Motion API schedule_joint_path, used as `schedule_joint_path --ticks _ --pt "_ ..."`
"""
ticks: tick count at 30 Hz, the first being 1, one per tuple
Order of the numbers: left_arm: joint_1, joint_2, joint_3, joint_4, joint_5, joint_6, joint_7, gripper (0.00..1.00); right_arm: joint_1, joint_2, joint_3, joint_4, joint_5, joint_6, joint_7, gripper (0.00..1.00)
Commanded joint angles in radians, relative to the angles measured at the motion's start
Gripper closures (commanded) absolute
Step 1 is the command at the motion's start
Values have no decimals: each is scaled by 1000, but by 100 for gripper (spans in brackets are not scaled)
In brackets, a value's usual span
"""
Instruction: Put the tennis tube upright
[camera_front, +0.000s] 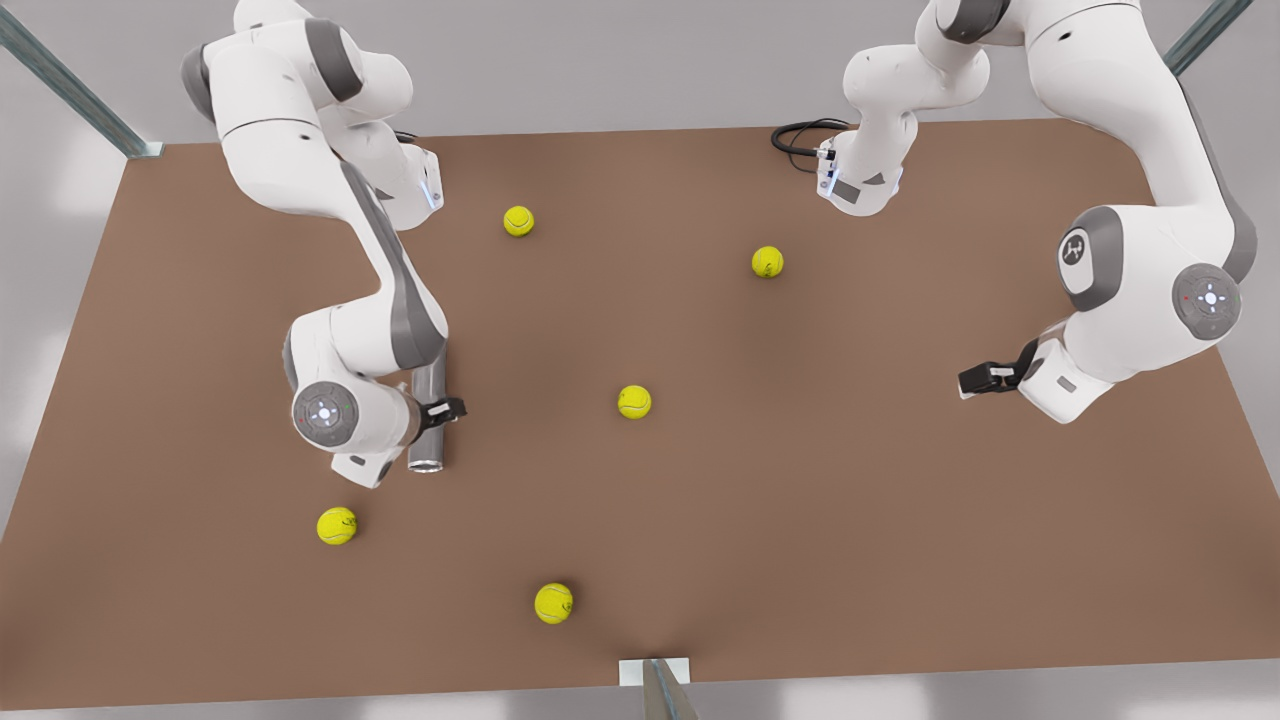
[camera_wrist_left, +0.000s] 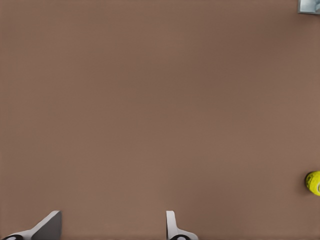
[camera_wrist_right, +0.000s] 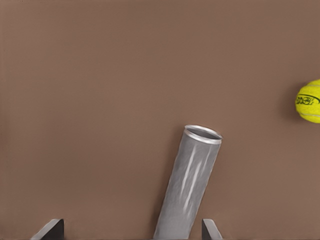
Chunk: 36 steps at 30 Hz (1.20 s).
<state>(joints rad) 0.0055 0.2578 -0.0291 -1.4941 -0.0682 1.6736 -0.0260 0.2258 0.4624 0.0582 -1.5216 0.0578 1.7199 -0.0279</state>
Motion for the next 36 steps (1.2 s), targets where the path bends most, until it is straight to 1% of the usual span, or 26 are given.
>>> schedule_joint_path --ticks 1,2,3,4,5,6,11,13,15,18,20,21,23,26,33,36 --pt "1 0 0 -2 -1 0 0 1 -2 -14 0 -40 1 15 2 0" --pt "1 1 0 -3 2 2 1 1 -11 -88 0 -158 1 78 2 0" --pt "-1 1 0 -2 4 2 1 1 -13 -132 0 -228 1 109 2 0" --pt "-1 0 0 -3 7 2 1 1 -20 -203 0 -340 1 165 2 0" --pt "-1 0 0 -2 8 2 0 1 -32 -235 0 -408 1 199 2 0" --pt "-2 0 0 -2 8 2 1 1 -42 -242 2 -430 1 210 2 0" --pt "-2 -2 2 -2 11 5 0 1 -31 -208 0 -443 1 270 2 0" --pt "-2 -3 2 -3 13 5 0 1 -31 -203 2 -446 1 291 72 0" --pt "-2 -3 0 -5 13 3 0 1 -37 -192 0 -453 -1 293 62 0" --pt "-1 -3 0 -5 13 5 0 1 -88 -205 9 -534 -3 359 45 0" --pt "-1 -3 0 -5 13 0 0 1 -152 -205 55 -578 -9 397 39 0" --pt "-1 -3 -2 -5 13 0 0 1 -164 -197 60 -583 -9 403 39 0" --pt "-1 0 -2 -5 13 -2 0 1 -164 -197 61 -632 -9 463 39 0" --pt "-2 11 0 -5 13 2 0 1 -166 -176 65 -641 -4 484 56 0" --pt "-2 23 -2 -3 11 -6 1 1 -160 -165 66 -766 -3 665 105 0" --pt "-1 34 0 -5 13 2 1 1 -154 -153 66 -787 -3 712 112 0"
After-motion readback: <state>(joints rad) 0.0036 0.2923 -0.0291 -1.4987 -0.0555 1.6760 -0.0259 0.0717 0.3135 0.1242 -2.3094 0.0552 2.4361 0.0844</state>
